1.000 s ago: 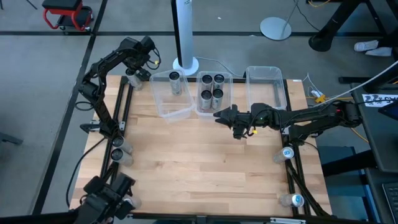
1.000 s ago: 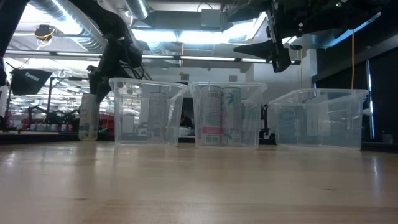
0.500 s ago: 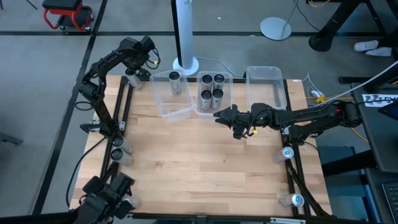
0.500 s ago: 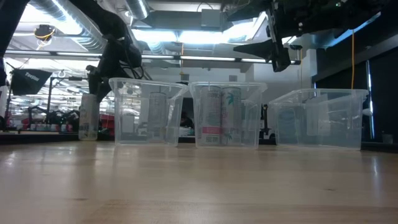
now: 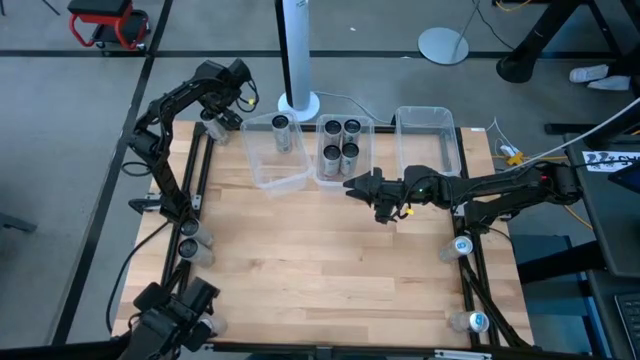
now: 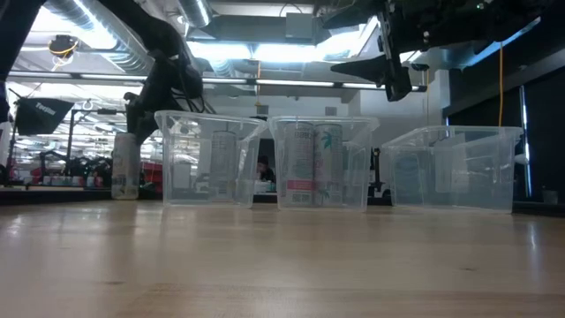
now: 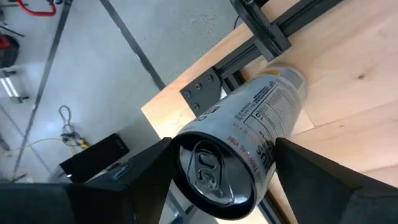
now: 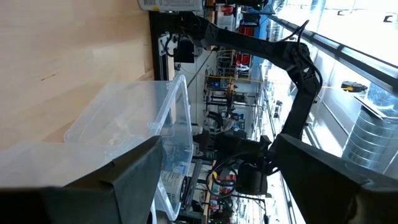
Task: Sort soda cans
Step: Put the top white and black starfruit soda can into the left transparent bin
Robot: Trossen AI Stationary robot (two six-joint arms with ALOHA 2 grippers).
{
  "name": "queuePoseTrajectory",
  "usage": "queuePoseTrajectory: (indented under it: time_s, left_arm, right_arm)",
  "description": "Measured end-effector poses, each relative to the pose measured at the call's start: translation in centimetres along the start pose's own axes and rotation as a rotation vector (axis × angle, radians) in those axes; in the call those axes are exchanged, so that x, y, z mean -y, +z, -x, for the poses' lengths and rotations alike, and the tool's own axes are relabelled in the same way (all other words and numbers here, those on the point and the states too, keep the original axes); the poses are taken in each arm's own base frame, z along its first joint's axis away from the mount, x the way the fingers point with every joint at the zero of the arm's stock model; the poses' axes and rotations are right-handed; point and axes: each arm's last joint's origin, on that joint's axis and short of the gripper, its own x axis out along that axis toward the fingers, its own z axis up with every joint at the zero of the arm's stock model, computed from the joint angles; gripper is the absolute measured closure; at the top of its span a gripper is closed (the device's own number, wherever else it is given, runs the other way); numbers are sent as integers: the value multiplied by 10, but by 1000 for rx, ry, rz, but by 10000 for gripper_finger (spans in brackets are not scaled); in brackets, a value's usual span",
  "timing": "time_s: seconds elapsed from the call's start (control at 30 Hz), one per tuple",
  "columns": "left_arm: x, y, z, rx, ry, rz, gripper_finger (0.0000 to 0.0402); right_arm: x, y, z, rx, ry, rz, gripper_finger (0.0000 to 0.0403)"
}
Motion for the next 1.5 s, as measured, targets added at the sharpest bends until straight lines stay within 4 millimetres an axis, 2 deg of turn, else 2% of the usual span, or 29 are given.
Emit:
queuePoseTrajectory:
  time_s: [0.33,0.87,1.0,1.3,1.5]
  left_arm:
    - [2,0,0,-4,-8,-46,141]
    - [16,-1,9,-2,-45,-145,144]
    - [17,-1,9,-2,-48,-146,171]
    - [16,-1,10,3,-51,-153,276]
    - [18,-2,11,0,-54,-163,311]
  right_arm:
    - [0,0,0,0,3,18,91]
    - [0,0,0,0,5,22,91]
    - [-1,0,0,0,6,22,91]
    - [-1,0,0,0,6,23,91]
    - [-1,0,0,0,6,23,91]
